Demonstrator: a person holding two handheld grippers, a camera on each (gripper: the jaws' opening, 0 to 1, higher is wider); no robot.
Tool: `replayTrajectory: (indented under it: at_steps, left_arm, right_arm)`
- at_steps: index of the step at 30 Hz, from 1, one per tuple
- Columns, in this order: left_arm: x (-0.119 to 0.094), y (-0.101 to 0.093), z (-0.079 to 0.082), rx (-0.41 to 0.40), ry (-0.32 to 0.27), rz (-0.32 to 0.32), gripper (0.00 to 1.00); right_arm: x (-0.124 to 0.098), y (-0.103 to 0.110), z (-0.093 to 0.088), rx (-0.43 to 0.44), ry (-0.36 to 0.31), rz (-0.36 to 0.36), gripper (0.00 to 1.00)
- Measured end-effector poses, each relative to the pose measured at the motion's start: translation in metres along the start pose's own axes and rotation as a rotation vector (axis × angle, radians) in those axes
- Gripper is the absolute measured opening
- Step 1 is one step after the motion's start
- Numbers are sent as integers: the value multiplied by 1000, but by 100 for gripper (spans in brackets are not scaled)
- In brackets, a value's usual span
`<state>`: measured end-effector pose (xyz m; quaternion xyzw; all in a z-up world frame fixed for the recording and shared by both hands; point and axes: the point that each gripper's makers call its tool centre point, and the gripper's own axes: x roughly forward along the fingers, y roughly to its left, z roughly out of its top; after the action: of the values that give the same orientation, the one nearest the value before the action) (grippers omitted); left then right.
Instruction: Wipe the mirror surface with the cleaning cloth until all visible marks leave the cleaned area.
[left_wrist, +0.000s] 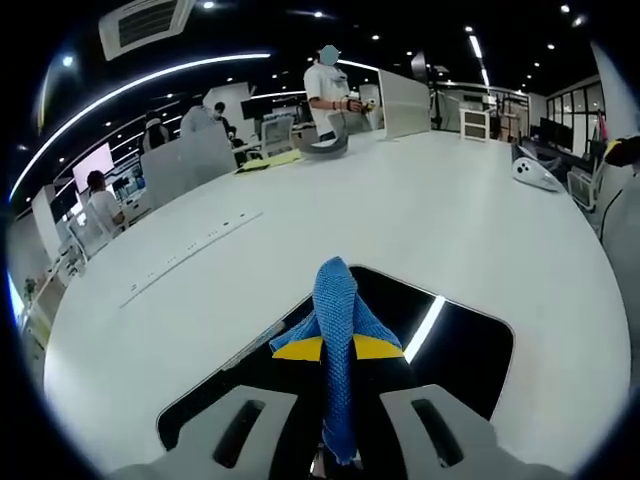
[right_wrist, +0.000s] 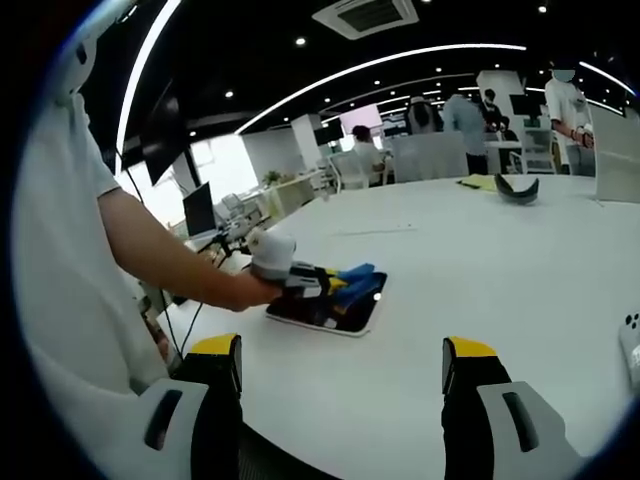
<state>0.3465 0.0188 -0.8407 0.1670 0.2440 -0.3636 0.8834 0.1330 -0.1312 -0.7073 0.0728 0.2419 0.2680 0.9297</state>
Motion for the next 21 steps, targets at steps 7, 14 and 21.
replayTrajectory:
  at_steps: [7, 14, 21]
  left_arm:
    - [-3, -2, -2, 4, 5, 0, 6]
    - [-6, -5, -5, 8, 9, 1, 6]
    - [-10, -7, -7, 7, 15, 1, 6]
  right_arm:
    - [1, 3, 2, -2, -8, 7, 81]
    - [0, 4, 1, -1, -13, 7, 81]
    - [0, 5, 3, -7, -18, 11, 81]
